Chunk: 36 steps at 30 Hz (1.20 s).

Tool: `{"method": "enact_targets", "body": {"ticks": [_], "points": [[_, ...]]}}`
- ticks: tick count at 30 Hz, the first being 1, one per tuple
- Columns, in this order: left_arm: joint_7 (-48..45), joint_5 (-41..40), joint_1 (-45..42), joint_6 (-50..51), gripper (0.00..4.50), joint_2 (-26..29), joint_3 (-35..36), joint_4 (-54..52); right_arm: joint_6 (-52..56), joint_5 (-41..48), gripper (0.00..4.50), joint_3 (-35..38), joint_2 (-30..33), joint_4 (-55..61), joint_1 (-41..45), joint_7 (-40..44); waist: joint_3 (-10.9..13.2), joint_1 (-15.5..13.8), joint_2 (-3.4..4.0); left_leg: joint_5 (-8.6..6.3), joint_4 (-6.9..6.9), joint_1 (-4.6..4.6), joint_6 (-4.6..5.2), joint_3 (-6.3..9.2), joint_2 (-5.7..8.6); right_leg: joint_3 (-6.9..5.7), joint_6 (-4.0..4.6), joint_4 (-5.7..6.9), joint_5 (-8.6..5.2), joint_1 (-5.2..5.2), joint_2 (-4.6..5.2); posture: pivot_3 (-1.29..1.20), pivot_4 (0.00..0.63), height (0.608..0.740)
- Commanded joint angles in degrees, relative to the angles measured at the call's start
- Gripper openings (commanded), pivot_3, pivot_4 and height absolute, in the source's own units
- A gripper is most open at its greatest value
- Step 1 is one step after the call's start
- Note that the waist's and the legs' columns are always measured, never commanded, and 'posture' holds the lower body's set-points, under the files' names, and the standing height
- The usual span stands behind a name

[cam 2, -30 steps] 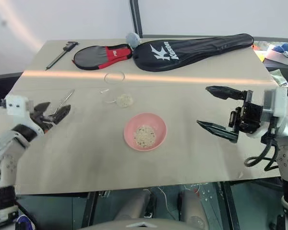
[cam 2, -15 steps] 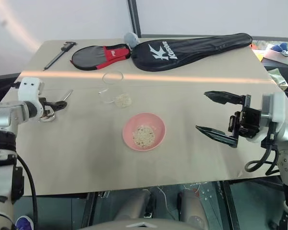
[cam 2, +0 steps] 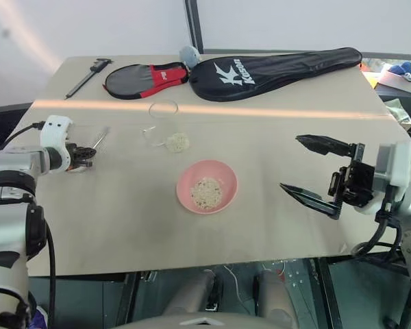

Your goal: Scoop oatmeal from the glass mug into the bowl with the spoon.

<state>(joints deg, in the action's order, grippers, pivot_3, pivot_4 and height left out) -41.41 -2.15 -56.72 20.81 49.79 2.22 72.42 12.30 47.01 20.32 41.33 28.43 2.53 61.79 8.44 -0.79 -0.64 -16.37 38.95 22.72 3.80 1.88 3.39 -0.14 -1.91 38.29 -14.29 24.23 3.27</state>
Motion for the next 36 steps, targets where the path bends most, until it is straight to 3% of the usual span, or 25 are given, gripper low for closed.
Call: {"method": "enact_targets", "body": {"ticks": [1, 8, 11, 13, 16, 19, 23, 29, 36], "points": [[0.6, -0.2, 1.8, -0.3, 0.04, 0.4, 2.1, 1.0, 0.1, 0.3, 4.50, 1.7, 0.4, 1.7, 0.0, -1.8, 0.0, 0.0, 0.01, 0.00, 0.02, 0.00, 0.00, 0.00, 0.00, 0.01, 0.00, 0.01, 0.00, 0.00, 0.00, 0.00, 0.150, 0.740], [1.7, -7.4, 2.0, -5.7, 0.04, 2.1, 12.0, -7.9, 2.6, -8.7, 4.50, -2.5, -0.5, 0.9, 3.7, -13.6, 0.1, 0.0, -0.25, 0.00, 0.20, 0.10, 0.00, 0.00, 0.00, 0.00, 0.00, 0.09, 0.00, 0.04, 0.00, 0.00, 0.150, 0.740], [0.2, -11.0, 5.4, -11.5, 0.04, 1.0, 15.8, -20.7, 7.7, -14.1, 4.50, -6.6, -0.1, 2.1, 8.3, -21.5, 0.1, 0.0, -0.43, 0.00, 0.29, 0.25, 0.00, 0.02, -0.01, -0.02, 0.00, 0.10, 0.00, 0.14, 0.00, 0.00, 0.150, 0.740], [-0.9, -13.4, 7.6, -13.1, 0.04, -0.3, 17.1, -31.2, 16.4, -12.7, 4.50, -8.8, -0.2, 2.1, 14.0, -27.8, 0.1, 0.1, -0.42, 0.00, 0.32, 0.31, 0.00, 0.00, 0.00, 0.00, 0.00, 0.07, 0.00, 0.19, 0.03, 0.00, 0.150, 0.740], [-1.8, -15.9, 9.2, -16.9, 0.04, -2.8, 17.0, -45.8, 24.7, -7.2, 4.50, -12.0, -2.0, -1.8, 25.1, -28.6, 0.1, 0.0, -0.42, 0.00, 0.35, 0.40, 0.00, -0.03, 0.02, 0.02, 0.01, 0.04, 0.00, 0.27, 0.06, 0.00, 0.150, 0.740], [-3.8, -16.9, 9.1, -20.6, 0.04, -4.3, 16.1, -52.4, 30.0, -6.9, 4.50, -13.3, -5.9, -6.0, 34.1, -33.6, 0.1, 0.1, -0.42, 0.01, 0.35, 0.43, -0.01, 0.02, 0.02, -0.04, 0.01, 0.05, 0.01, 0.30, 0.04, 0.00, 0.150, 0.740], [-8.6, -16.5, 5.8, -26.6, 0.04, -7.2, 10.8, -58.6, 38.8, -0.8, 4.50, -13.5, -16.6, -13.6, 49.3, -41.0, 0.2, 0.8, -0.37, 0.01, 0.31, 0.45, -0.01, -0.03, 0.03, 0.01, 0.01, 0.06, 0.00, 0.39, -0.03, 0.00, 0.150, 0.740], [-11.7, -16.4, 4.5, -29.6, 0.04, -10.1, 6.5, -62.8, 43.2, 5.2, 4.50, -10.1, -26.2, -18.5, 58.5, -47.9, 0.2, 1.8, -0.36, 0.04, 0.38, 0.75, -0.03, 0.07, 0.10, -0.10, 0.01, 0.27, 0.00, 0.67, -0.03, 0.00, 0.150, 0.740], [-14.6, -16.4, 5.6, -31.2, 0.04, -11.5, 3.9, -64.3, 41.5, 5.0, 4.50, -10.2, -29.8, -19.8, 62.4, -48.8, 0.1, 2.9, -0.35, 0.09, 0.49, 1.01, -0.10, 0.06, 0.17, -0.16, 0.01, 0.54, 0.00, 1.04, -0.01, 0.00, 0.150, 0.740]]}}
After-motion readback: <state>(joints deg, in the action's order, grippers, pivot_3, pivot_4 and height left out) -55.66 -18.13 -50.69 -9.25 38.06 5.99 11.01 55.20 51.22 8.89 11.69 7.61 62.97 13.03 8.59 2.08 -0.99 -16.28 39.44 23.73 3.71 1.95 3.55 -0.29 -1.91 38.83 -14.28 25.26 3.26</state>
